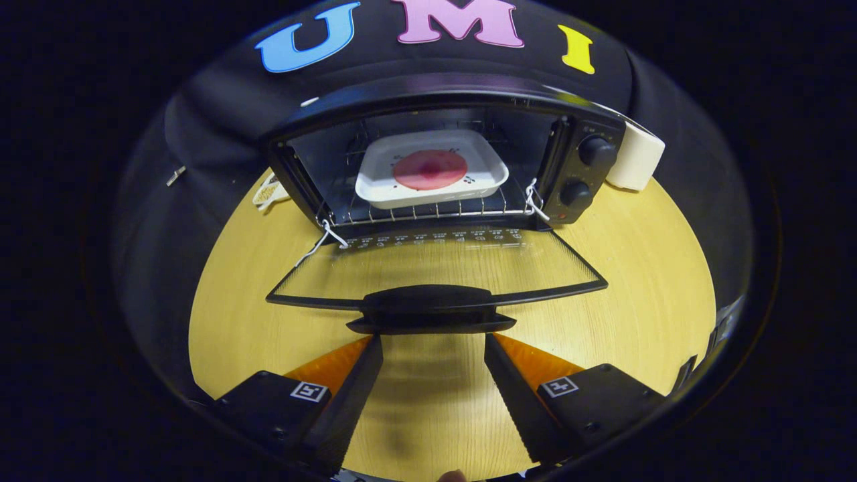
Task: Open the toaster oven, put the food inside, and close the toaster oven door.
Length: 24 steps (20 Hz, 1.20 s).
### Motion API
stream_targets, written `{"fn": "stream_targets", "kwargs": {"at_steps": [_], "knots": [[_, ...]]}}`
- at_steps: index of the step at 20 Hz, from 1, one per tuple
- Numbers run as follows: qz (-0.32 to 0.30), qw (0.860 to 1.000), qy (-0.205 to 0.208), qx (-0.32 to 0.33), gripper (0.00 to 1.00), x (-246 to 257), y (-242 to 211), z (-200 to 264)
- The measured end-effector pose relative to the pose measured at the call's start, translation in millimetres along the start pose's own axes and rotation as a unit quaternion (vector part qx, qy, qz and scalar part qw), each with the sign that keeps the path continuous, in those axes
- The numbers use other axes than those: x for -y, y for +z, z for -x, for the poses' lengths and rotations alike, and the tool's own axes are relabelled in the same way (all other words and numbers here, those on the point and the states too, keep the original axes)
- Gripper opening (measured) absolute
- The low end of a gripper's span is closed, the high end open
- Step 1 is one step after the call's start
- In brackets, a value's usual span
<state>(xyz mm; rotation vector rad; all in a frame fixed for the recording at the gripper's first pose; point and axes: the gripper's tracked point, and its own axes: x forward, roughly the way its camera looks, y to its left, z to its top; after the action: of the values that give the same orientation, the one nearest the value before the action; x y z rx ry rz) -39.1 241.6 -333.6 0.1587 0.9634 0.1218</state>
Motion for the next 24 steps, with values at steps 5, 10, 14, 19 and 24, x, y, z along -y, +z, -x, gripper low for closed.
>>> {"fn": "stream_targets", "kwargs": {"at_steps": [5, 10, 14, 19, 24], "knots": [[0.005, 0.999, 0.010, 0.049, 0.99, -4, 34, 26], [0.015, 0.994, 0.024, 0.104, 0.99, -10, 72, 55], [0.031, 0.990, 0.028, 0.136, 0.99, -9, 86, 72], [0.045, 0.983, 0.035, 0.177, 0.99, 8, 107, 107], [0.044, 0.971, 0.032, 0.232, 0.99, 48, 143, 152]]}}
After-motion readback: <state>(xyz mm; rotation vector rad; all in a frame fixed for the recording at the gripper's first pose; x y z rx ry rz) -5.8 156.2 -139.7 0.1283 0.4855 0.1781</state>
